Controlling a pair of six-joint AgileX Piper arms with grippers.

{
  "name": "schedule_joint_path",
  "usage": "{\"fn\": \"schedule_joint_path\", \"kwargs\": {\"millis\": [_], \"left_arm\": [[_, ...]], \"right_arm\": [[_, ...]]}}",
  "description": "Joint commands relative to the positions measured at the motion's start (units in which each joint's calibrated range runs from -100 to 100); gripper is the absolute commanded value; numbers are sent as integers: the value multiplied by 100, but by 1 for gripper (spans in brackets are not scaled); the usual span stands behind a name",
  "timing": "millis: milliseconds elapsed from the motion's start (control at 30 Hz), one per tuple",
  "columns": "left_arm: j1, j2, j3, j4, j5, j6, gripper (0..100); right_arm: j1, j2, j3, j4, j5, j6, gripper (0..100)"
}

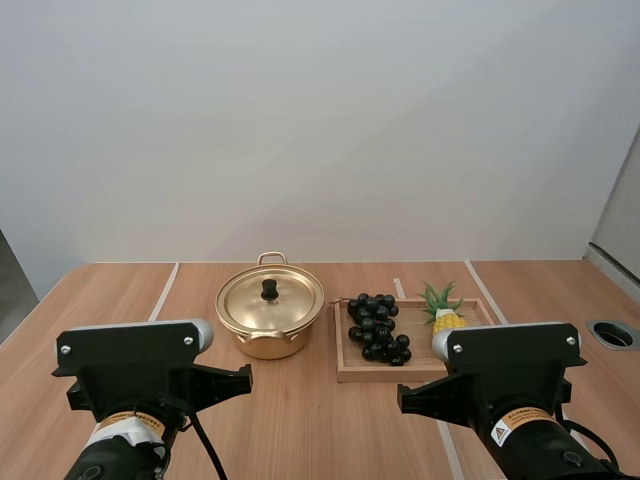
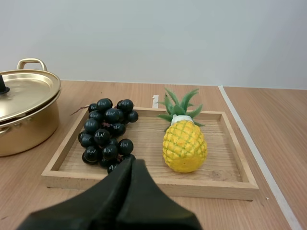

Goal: Open the pot, put the pineapple inside, and close it

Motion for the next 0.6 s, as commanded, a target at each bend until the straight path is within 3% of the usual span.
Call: {"fn": "schedule_joint_path", "kwargs": {"millis": [0,333,433,500,567], "left_arm": [[13,-27,6,-47,-52,-29,0],[13,-27,6,-47,-52,-29,0],[13,-27,6,-47,-52,-29,0],[13,-27,6,-47,-52,-29,0],[13,-27,6,62,-41,-29,0]], "right_arm": [[-19,-28,0,-24,-76,49,0],[-19,-28,0,-400,-60,49,1],[-19,-28,0,-607,-43,49,25],[-19,-28,0,-674,-43,49,47],[-19,-28,0,-677,-43,49,76]]}}
